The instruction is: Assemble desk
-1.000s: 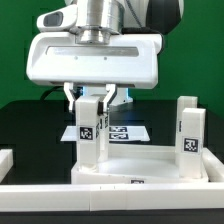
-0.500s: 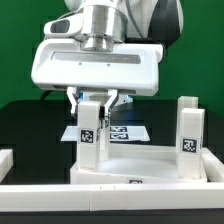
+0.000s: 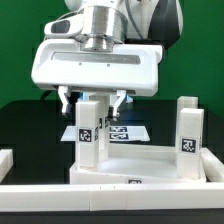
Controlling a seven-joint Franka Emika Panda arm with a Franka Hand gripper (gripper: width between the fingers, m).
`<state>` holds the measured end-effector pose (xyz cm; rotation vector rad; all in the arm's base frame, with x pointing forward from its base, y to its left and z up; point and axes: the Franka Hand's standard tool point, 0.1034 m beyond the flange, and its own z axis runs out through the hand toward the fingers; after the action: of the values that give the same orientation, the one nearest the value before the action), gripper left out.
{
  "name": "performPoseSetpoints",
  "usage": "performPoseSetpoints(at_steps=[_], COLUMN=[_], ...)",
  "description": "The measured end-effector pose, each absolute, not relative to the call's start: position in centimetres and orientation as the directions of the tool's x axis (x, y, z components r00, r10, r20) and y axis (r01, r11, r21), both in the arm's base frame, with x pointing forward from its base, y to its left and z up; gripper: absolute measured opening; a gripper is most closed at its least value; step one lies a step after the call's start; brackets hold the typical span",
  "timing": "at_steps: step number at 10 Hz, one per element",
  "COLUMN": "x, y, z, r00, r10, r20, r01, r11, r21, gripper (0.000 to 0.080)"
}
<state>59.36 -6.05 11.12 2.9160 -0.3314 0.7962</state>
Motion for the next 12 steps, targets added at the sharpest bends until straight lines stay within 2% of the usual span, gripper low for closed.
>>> performPoseSetpoints(at_steps=[5, 6, 8, 10, 11, 12], x=[59.4, 59.1, 59.1, 58.9, 59.2, 58.8], y=[-6.0, -6.1, -6.6, -5.9, -5.8, -5.4], z=[11.1, 10.9, 12.2, 12.4, 12.5, 11.9], r00=[0.84, 0.86, 0.896, 0.94, 0.944, 0.958], r10=[-0.182, -0.192, -0.237, -0.258, -0.261, -0.262], r20=[0.512, 0.473, 0.375, 0.226, 0.204, 0.119], r01=[-0.235, -0.234, -0.25, -0.252, -0.254, -0.255], r11=[-0.971, -0.972, -0.968, -0.966, -0.965, -0.964], r21=[0.039, 0.032, -0.014, -0.055, -0.061, -0.068], gripper=[0.0647, 0.0649, 0.0649, 0.0649, 0.0649, 0.0649])
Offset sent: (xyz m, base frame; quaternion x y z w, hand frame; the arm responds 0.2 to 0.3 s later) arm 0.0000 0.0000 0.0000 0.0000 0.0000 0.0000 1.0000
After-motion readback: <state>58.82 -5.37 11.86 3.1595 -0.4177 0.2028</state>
